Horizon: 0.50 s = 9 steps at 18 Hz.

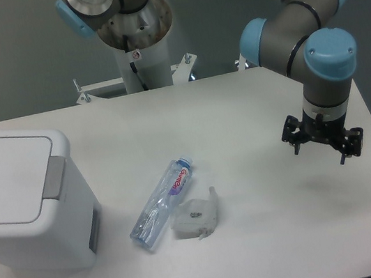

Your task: Open the trash can

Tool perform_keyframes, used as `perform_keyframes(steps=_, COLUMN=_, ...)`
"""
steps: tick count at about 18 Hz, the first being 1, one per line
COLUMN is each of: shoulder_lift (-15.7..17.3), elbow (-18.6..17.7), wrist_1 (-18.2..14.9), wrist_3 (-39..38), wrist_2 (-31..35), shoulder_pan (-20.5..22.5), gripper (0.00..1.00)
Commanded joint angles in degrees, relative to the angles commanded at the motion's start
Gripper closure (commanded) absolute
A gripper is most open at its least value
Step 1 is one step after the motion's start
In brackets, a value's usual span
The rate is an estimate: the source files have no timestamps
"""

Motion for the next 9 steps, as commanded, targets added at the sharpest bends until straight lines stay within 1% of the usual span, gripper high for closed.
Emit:
perform_keyframes(steps=5, shoulder_lift=0.2, elbow=0.1, wrist_1=0.3, wrist_3=0.0, wrist_2=-0.3, shoulder_pan=0.1, gripper=0.00)
perform_keyframes(steps=7, shoulder_lift=-0.1, elbow=-0.9, wrist_1=2.2, wrist_3=-0.1, wrist_2=-0.2, shoulder_pan=-0.1, gripper=0.00)
perform_keyframes(steps=8, shoulder_lift=0.2, elbow=-2.3, wrist_1=4.0, wrist_3=-0.5, wrist_2=-0.1, shoulder_pan=-0.1, gripper=0.00)
perform_keyframes(steps=9, shoulder_lift=1.0, elbow=-4.2, wrist_1=6.8, wrist_3=-1.8, wrist_2=-0.4, shoulder_pan=-0.1, gripper=0.00)
